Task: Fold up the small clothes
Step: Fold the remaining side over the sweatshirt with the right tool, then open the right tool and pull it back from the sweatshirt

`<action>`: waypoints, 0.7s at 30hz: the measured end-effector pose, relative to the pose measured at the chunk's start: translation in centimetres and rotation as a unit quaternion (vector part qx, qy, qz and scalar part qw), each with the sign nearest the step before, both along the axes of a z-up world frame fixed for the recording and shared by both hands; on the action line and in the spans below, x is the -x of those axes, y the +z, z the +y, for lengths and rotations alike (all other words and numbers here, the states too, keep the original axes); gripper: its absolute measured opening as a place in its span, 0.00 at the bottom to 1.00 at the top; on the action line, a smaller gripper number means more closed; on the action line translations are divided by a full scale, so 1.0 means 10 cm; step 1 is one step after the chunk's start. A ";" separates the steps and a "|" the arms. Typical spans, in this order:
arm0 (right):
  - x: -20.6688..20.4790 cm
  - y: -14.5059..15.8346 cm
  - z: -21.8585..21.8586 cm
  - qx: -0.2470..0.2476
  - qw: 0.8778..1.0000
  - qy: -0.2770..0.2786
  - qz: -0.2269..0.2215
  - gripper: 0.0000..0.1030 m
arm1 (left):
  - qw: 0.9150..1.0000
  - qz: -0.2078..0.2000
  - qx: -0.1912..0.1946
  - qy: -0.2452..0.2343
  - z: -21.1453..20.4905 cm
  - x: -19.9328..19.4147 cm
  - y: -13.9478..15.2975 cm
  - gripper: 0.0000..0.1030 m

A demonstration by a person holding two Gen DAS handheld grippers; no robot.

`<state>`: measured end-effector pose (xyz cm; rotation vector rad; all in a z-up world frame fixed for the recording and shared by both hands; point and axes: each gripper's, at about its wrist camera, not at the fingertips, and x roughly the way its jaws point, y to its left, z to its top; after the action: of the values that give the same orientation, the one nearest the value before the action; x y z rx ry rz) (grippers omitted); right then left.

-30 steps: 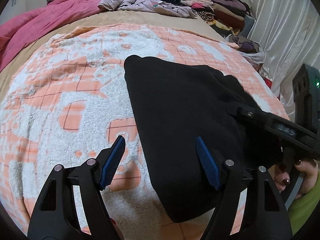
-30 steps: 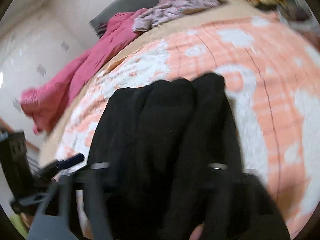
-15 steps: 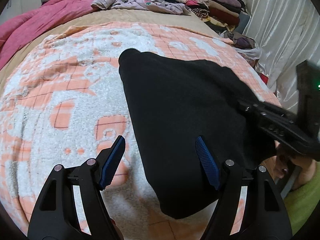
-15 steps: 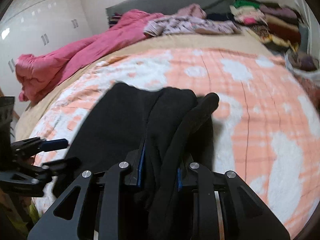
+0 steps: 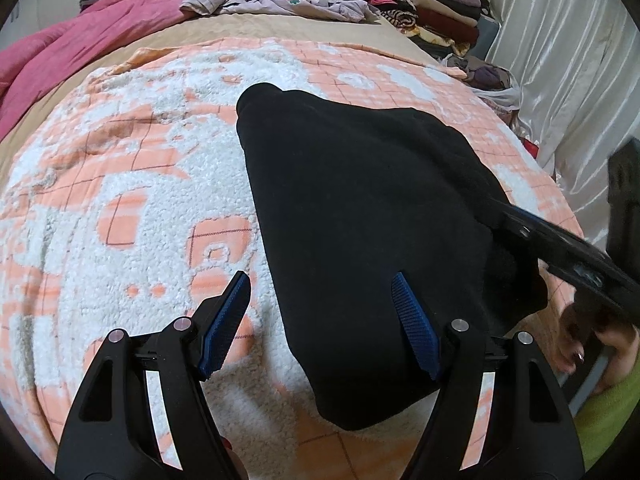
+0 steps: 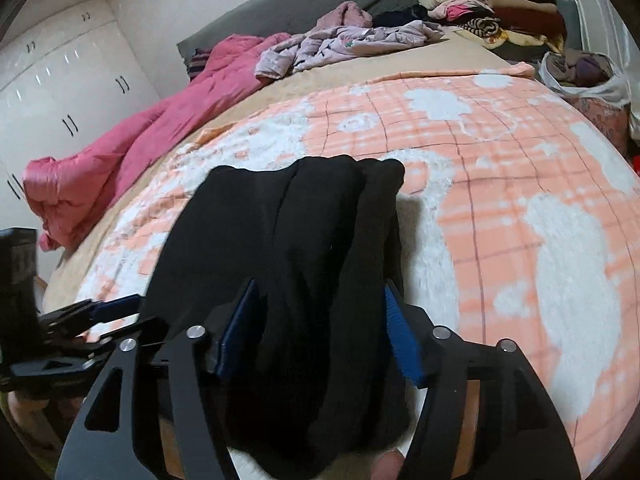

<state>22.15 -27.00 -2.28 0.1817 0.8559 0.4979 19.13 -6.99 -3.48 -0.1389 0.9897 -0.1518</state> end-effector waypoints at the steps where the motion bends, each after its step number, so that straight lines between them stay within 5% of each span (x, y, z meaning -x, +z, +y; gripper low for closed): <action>1: 0.04 0.01 -0.01 -0.002 1.000 -0.001 0.001 0.67 | 1.000 -0.001 0.001 -0.001 0.00 0.01 0.01 0.63; 5: 0.24 0.01 -0.02 0.006 1.000 -0.001 0.007 0.69 | 1.000 -0.003 0.001 -0.002 -0.01 0.09 0.01 0.63; 9: 0.28 -0.12 0.03 0.084 0.996 -0.034 0.005 0.68 | 1.000 0.000 0.002 -0.004 -0.04 0.14 -0.03 0.63; 21: 0.37 -0.11 -0.02 0.065 0.995 -0.070 -0.008 0.80 | 1.000 0.000 0.008 0.003 -0.02 0.28 -0.03 0.64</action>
<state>18.40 -27.17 -3.40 0.1174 0.8505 0.3110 16.37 -7.17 -3.75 -0.1566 0.9887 -0.1540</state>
